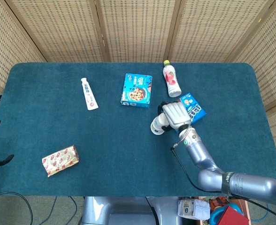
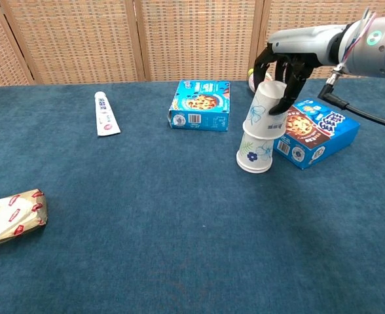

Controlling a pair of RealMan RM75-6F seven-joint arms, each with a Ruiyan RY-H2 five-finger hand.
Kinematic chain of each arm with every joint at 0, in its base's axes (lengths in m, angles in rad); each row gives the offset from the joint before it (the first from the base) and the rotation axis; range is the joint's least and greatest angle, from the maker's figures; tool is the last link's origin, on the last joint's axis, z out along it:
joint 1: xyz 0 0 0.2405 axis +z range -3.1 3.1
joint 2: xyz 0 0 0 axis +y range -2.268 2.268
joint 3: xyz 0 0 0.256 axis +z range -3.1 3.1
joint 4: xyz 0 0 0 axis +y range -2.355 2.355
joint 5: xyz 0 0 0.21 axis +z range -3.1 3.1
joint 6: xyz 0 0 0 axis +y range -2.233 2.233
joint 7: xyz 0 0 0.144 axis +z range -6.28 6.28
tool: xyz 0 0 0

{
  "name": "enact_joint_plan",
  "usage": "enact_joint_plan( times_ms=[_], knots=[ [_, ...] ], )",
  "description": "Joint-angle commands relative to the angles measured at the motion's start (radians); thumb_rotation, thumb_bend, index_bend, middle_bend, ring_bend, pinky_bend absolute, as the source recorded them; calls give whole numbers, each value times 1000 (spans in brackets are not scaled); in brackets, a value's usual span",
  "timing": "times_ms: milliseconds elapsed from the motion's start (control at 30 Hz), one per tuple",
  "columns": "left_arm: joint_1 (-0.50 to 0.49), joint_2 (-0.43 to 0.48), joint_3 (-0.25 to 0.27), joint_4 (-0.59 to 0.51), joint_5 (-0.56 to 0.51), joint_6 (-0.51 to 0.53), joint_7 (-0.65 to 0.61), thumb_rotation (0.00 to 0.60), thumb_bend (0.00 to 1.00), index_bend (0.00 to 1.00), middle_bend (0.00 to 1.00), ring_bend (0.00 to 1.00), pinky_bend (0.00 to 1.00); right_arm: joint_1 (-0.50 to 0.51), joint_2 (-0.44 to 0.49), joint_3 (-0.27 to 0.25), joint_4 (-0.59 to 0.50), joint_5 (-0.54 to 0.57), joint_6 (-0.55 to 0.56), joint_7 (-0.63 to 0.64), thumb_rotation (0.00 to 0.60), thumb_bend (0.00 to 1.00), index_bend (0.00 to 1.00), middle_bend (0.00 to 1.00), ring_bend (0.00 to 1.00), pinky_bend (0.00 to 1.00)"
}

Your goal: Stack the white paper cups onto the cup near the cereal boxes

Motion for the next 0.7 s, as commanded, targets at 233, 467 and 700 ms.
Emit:
enact_joint_plan(
  times_ms=[233, 467, 700],
  knots=[
    [0, 1, 0, 0, -1, 0, -4, 600, 177, 0, 0, 0, 0, 10, 8, -9, -8, 2, -3, 12, 600, 386, 237, 33, 63, 119],
    [1, 3, 1, 2, 1, 1, -7, 600, 177, 0, 0, 0, 0, 3, 26, -18, -33, -14, 6, 26, 600, 384, 236, 32, 62, 103],
    [4, -1, 4, 9, 14, 11, -18, 600, 177, 0, 0, 0, 0, -121, 110, -92, -116, -279, 70, 146, 600, 17, 61, 0, 0, 0]
  ],
)
